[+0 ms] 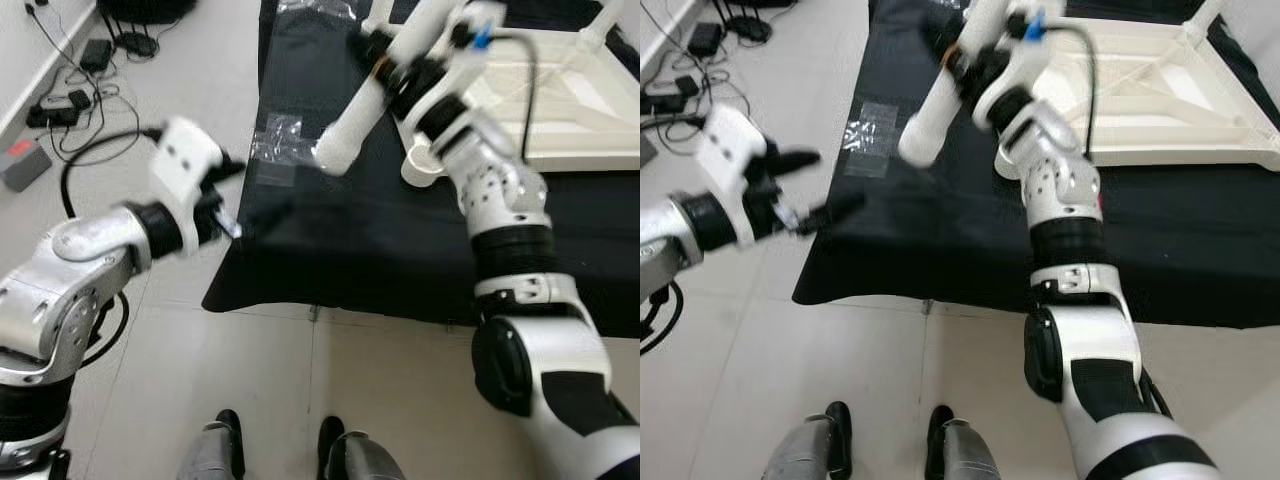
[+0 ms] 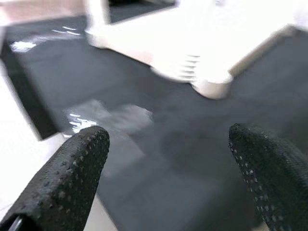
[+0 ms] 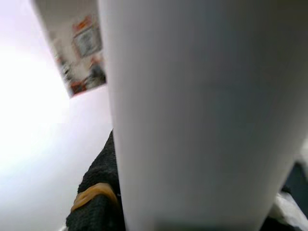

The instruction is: Building children table

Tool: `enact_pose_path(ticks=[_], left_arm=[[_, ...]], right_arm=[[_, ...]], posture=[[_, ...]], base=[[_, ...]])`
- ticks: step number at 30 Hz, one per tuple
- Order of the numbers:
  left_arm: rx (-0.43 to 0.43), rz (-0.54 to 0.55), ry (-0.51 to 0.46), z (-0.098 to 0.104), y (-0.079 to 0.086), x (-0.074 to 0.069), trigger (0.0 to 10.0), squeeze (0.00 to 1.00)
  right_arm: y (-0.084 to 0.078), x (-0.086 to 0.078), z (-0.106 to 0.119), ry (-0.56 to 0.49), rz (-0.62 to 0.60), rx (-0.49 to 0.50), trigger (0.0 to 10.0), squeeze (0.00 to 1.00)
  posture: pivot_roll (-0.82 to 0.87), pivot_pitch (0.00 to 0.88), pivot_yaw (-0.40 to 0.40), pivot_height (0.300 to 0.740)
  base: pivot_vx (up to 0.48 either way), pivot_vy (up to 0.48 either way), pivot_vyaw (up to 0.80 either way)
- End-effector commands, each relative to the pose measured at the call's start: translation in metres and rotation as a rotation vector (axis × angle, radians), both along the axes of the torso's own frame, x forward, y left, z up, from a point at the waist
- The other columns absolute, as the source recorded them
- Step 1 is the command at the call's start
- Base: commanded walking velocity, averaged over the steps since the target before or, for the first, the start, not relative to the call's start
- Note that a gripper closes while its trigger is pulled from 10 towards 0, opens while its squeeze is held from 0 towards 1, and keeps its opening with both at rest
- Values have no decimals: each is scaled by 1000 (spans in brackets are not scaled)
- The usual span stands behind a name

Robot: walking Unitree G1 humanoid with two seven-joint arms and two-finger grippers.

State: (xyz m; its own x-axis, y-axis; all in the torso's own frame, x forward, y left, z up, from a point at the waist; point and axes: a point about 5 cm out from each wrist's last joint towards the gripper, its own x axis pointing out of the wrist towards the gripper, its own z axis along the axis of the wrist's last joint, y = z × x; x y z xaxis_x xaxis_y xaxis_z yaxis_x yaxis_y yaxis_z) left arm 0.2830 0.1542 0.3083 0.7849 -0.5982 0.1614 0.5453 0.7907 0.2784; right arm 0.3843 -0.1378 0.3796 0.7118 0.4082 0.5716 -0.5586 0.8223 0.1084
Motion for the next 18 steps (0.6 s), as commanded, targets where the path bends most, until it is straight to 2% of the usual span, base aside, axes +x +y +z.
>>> enact_pose_path(ticks=[1,4,7,9,10,11,14,18], left_arm=[[-76,97,-36,2,1,3,10000,0],[-93,150,-85,6,2,4,10000,0],[-103,170,-97,6,2,4,10000,0],[-161,203,-99,5,3,6,10000,0],[-161,203,-99,5,3,6,10000,0],[-204,235,-90,3,3,9,10000,0],[-213,242,-85,3,3,9,10000,0],[-218,285,-64,-3,15,10,10000,0]], right_arm=[[-7,-6,9,-78,-136,3,10000,0],[-7,-9,9,-113,-177,3,10000,0],[-5,-9,5,-113,-193,-9,10000,0],[-2,-8,-8,-89,-209,-28,10000,0],[-2,-8,-8,-89,-209,-28,10000,0],[3,-5,-17,-68,-217,-41,10000,0],[4,-4,-18,-67,-222,-47,10000,0],[6,-3,-19,-70,-241,-48,10000,0]], posture=[[62,260,-95,740],[62,261,-93,740],[56,259,-99,740],[56,262,-99,740],[56,262,-99,740],[55,263,-98,740],[55,263,-98,740],[56,267,-106,740]], base=[[0,0,0],[0,0,0],[0,-465,0],[0,-437,0],[0,-428,0],[0,-420,0],[0,-420,0],[189,-409,0]])
